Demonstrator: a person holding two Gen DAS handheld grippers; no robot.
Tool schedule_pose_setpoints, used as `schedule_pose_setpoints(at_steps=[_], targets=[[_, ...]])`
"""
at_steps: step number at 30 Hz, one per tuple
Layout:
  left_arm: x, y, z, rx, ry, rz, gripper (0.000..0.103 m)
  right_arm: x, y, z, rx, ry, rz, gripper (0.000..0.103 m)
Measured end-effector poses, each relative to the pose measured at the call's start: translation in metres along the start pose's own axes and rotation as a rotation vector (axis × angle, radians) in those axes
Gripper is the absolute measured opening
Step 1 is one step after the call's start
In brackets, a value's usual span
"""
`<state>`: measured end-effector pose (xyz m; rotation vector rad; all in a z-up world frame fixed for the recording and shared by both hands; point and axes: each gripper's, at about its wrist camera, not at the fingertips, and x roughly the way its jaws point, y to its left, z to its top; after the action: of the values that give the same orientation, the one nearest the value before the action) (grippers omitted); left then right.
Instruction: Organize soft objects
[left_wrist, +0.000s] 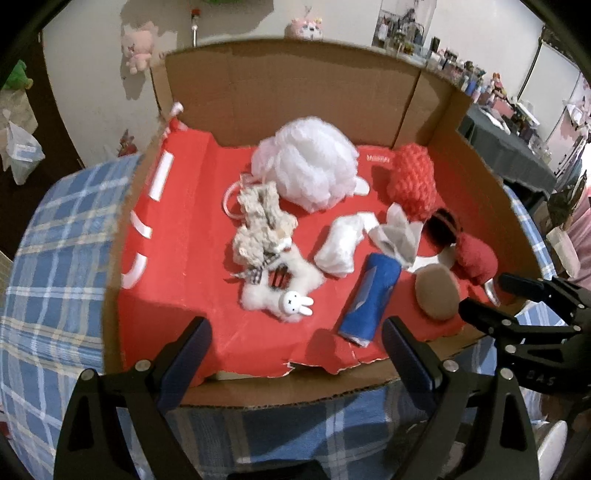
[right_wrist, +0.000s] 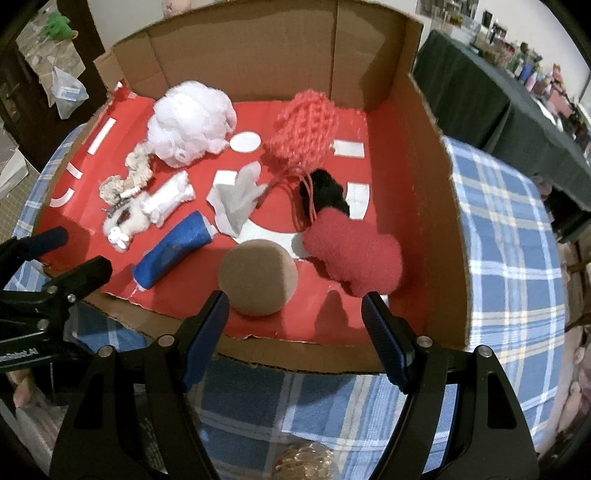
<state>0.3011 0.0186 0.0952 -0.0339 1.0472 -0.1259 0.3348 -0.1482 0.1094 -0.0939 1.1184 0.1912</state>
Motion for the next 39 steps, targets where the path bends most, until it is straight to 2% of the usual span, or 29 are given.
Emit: schedule_pose_setpoints(at_steps=[3, 5, 8, 10, 14, 19, 20, 21, 23, 26, 32, 39], targets=[[-0.024, 0.000, 0.001, -0.009, -0.047, -0.012, 0.095, -0.018, 0.000, 0.000, 0.012, -0.036, 0.018, 0.074], [-0.050, 0.001, 0.000, -0.015, -0.113, 0.008, 0.095, -0.035, -0.001, -0.002, 0.015, -0.080, 0.003, 0.074], [-0.088, -0.001, -0.009, -0.021, -0.199, 0.020, 0.101, -0.074, 0.002, -0.011, 0.015, -0.167, 0.001, 0.074], [-0.113, -0.001, -0.019, -0.024, -0.262, 0.018, 0.103, -0.095, 0.001, -0.019, 0.018, -0.212, 0.004, 0.080], [-0.157, -0.011, -0.057, -0.008, -0.397, 0.040, 0.103, -0.146, 0.011, -0.058, -0.012, -0.353, 0.012, 0.092], [-0.180, -0.021, -0.110, 0.005, -0.485, 0.014, 0.103, -0.175, 0.026, -0.115, -0.045, -0.453, 0.017, 0.095], [-0.180, -0.022, -0.119, 0.003, -0.488, 0.010, 0.103, -0.177, 0.029, -0.129, -0.050, -0.469, 0.014, 0.101], [-0.177, -0.023, -0.129, -0.004, -0.485, 0.006, 0.103, -0.177, 0.030, -0.141, -0.050, -0.482, 0.010, 0.102], [-0.172, -0.022, -0.143, -0.023, -0.478, 0.001, 0.103, -0.173, 0.032, -0.164, -0.043, -0.500, 0.008, 0.102], [-0.157, -0.021, -0.163, -0.047, -0.443, 0.007, 0.103, -0.155, 0.031, -0.187, -0.021, -0.481, -0.012, 0.102], [-0.111, -0.021, -0.189, -0.049, -0.350, 0.031, 0.103, -0.104, 0.024, -0.209, 0.032, -0.386, -0.014, 0.102], [-0.058, -0.026, -0.205, -0.039, -0.226, 0.059, 0.103, -0.058, 0.017, -0.220, 0.067, -0.288, -0.034, 0.102]])
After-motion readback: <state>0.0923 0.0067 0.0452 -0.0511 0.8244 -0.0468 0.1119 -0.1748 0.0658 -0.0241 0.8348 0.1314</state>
